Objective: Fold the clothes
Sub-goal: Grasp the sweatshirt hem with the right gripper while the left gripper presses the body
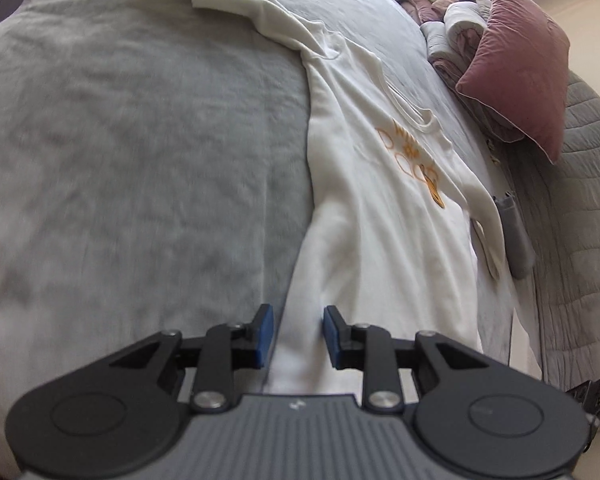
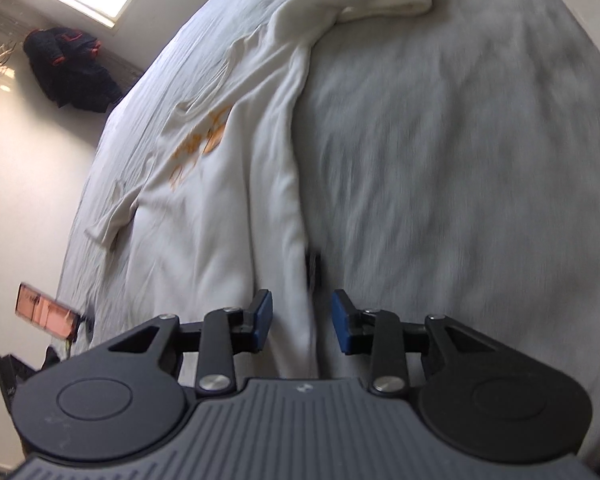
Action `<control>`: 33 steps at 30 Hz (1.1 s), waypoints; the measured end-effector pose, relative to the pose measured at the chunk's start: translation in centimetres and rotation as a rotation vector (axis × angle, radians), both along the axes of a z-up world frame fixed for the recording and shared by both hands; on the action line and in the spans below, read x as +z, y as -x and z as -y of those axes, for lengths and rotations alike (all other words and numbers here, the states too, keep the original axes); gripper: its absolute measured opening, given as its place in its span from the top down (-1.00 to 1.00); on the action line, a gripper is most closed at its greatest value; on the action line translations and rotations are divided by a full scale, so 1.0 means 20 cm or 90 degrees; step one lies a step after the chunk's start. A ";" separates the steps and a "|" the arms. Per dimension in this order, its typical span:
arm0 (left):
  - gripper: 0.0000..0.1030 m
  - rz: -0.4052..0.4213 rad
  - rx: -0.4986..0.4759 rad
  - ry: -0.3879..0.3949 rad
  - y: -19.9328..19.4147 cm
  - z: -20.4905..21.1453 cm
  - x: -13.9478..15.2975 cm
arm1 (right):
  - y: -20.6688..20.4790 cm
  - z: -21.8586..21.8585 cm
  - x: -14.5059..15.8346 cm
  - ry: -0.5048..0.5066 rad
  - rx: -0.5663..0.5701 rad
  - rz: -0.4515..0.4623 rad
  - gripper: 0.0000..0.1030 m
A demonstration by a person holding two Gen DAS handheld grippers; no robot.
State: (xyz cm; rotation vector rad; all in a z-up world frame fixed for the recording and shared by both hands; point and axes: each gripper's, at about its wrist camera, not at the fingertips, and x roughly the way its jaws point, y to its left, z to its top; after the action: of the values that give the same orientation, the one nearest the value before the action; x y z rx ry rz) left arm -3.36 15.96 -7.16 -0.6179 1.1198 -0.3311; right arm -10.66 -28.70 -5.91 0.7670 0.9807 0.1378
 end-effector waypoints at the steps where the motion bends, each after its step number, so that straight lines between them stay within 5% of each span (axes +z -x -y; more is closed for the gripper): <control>1: 0.45 0.001 0.001 0.004 0.02 0.00 0.00 | 0.03 -0.01 0.00 -0.004 0.001 0.004 0.34; 2: 0.45 0.002 0.004 0.010 0.04 -0.01 -0.01 | 0.04 -0.03 -0.01 -0.005 0.006 0.006 0.35; 4: 0.44 0.002 0.009 0.019 0.06 -0.02 -0.01 | 0.06 -0.06 -0.02 0.004 0.025 0.005 0.81; 5: 0.43 0.000 0.011 0.024 0.07 -0.02 -0.01 | 0.07 -0.07 -0.02 0.009 0.031 0.007 0.83; 11: 0.09 -0.002 0.022 0.042 0.10 -0.07 0.02 | 0.11 0.02 0.14 0.078 0.018 0.052 0.84; 21: 0.09 -0.047 0.037 0.082 0.14 -0.07 -0.02 | 0.05 0.28 0.14 0.183 -0.048 0.027 0.86; 27: 0.09 -0.073 0.068 0.111 0.22 -0.06 -0.07 | 0.02 0.28 0.08 0.187 -0.044 0.007 0.86; 30: 0.20 -0.047 0.093 0.089 0.24 -0.04 -0.06 | 0.03 0.28 0.07 0.191 -0.040 0.008 0.85; 33: 0.74 -0.012 0.120 0.061 0.27 -0.02 -0.04 | 0.03 0.27 0.08 0.195 -0.037 0.009 0.85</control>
State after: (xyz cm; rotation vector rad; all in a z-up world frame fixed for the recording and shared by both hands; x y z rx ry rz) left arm -8.75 16.33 -7.90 -0.8069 1.0595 -0.2181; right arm -11.25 -34.12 -4.40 0.5113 0.9376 -0.0577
